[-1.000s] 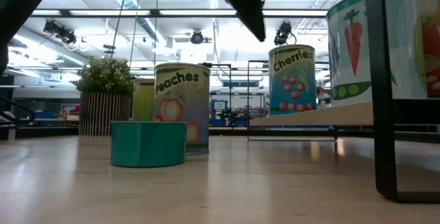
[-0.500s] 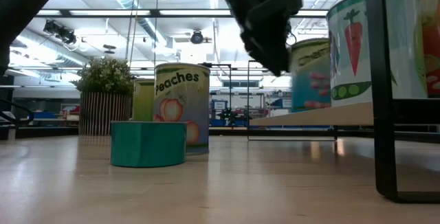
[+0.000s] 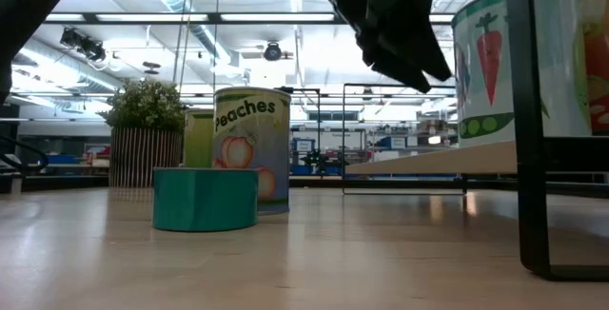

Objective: Pick and place cans onto a shelf
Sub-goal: Put the canned cherries on the shelf, then put the canned peaches on the shelf

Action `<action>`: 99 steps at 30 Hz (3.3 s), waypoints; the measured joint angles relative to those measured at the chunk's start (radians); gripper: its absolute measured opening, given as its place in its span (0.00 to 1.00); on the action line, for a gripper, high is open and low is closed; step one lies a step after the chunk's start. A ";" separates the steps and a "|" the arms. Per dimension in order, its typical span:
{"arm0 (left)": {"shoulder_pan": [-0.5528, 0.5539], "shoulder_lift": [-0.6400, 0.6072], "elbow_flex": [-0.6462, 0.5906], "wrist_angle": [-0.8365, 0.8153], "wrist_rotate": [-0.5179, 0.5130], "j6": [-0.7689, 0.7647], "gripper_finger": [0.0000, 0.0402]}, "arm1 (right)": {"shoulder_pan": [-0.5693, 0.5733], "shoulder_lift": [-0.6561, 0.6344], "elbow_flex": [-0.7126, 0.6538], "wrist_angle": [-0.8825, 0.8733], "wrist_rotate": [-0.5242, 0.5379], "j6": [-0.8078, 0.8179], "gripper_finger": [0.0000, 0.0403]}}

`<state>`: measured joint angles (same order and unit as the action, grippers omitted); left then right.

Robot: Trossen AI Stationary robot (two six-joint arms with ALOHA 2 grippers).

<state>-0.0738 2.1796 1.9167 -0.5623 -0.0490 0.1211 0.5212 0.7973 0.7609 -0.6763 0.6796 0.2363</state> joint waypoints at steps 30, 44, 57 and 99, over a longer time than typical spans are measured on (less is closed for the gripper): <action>-0.077 -0.197 -0.063 -0.316 0.161 -0.056 0.97 | 0.000 -0.019 0.000 -0.013 0.002 -0.010 0.89; -0.230 -0.214 -0.123 -0.599 -0.044 -0.192 0.97 | -0.001 -0.019 0.001 0.020 0.012 -0.054 0.89; -0.233 -0.210 -0.157 -0.699 -0.104 -0.200 0.97 | -0.001 -0.019 0.001 0.039 0.012 -0.055 0.89; -0.134 -0.203 -0.377 -0.328 -0.017 -0.155 0.74 | -0.001 -0.019 0.001 0.060 0.009 -0.054 0.89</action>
<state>-0.2082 1.9762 1.5402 -0.8903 -0.0662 -0.0343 0.5201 0.7784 0.7616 -0.6167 0.6888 0.1825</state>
